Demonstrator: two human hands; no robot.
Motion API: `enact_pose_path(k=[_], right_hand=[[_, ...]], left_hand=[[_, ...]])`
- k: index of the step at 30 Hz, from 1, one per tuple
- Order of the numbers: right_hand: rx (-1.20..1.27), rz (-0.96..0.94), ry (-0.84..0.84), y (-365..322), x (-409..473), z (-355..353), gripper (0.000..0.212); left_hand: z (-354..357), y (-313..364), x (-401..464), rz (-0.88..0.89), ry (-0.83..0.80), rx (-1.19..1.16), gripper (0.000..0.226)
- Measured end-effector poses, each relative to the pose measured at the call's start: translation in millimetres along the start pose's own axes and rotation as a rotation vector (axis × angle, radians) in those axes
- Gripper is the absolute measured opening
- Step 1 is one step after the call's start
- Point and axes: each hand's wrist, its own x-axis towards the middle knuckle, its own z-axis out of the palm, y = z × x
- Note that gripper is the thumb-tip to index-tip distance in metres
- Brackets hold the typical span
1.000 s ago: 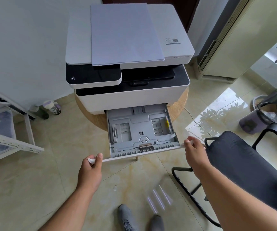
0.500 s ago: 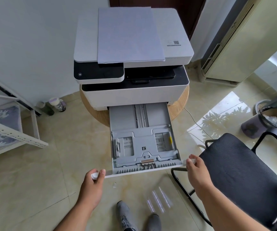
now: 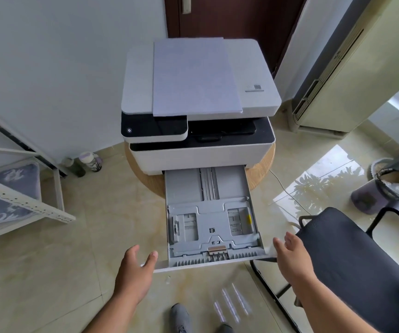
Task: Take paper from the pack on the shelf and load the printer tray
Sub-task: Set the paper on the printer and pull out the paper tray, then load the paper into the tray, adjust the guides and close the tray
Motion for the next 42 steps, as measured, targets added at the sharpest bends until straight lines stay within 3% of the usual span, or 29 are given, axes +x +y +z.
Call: enact_pose_path(k=[5,12,15,19,21,25,27,30,34,37,42], right_hand=[[0.108,-0.133,0.051,-81.9,-23.6,-21.3,0.055],[0.325,-0.269,0.035,-193.6,-41.2,-30.6,0.048],[0.405,-0.262,0.028,-226.4,-30.2,-32.0,0.049],[0.458,-0.236,-0.008,-265.9,-11.2,-32.7,0.055],[0.449,-0.212,-0.047,-281.7,4.5,-30.0,0.057],[0.487,-0.112,-0.111,-298.9,37.1,-19.3,0.031],[0.569,-0.061,-0.122,-311.1,42.0,-15.6,0.036],[0.744,0.078,-0.182,-321.8,47.8,-8.3,0.009],[0.945,0.226,-0.225,-334.4,51.6,1.5,0.020],[0.960,0.267,-0.190,-341.7,48.9,2.4,0.019],[0.872,0.244,-0.282,-325.5,38.0,-15.3,0.010]], left_hand=[[-40.8,86.7,-8.9,0.202,0.081,-0.122,0.058],[-84.1,211.8,-28.2,0.482,0.076,-0.250,0.046],[-87.3,247.3,-24.8,0.588,0.063,-0.146,0.044],[-83.5,280.2,-12.1,0.695,0.080,0.162,0.048],[-81.9,291.1,-3.9,0.700,0.085,0.264,0.051],[-75.6,306.0,16.1,0.648,0.067,0.431,0.056],[-72.7,307.8,25.3,0.633,0.075,0.512,0.057],[-70.8,305.7,31.4,0.642,0.113,0.552,0.055],[-71.6,305.7,32.4,0.643,0.117,0.477,0.053],[-75.8,308.1,32.0,0.653,0.121,0.399,0.049],[-90.3,329.3,29.5,0.412,0.231,-0.011,0.028]])
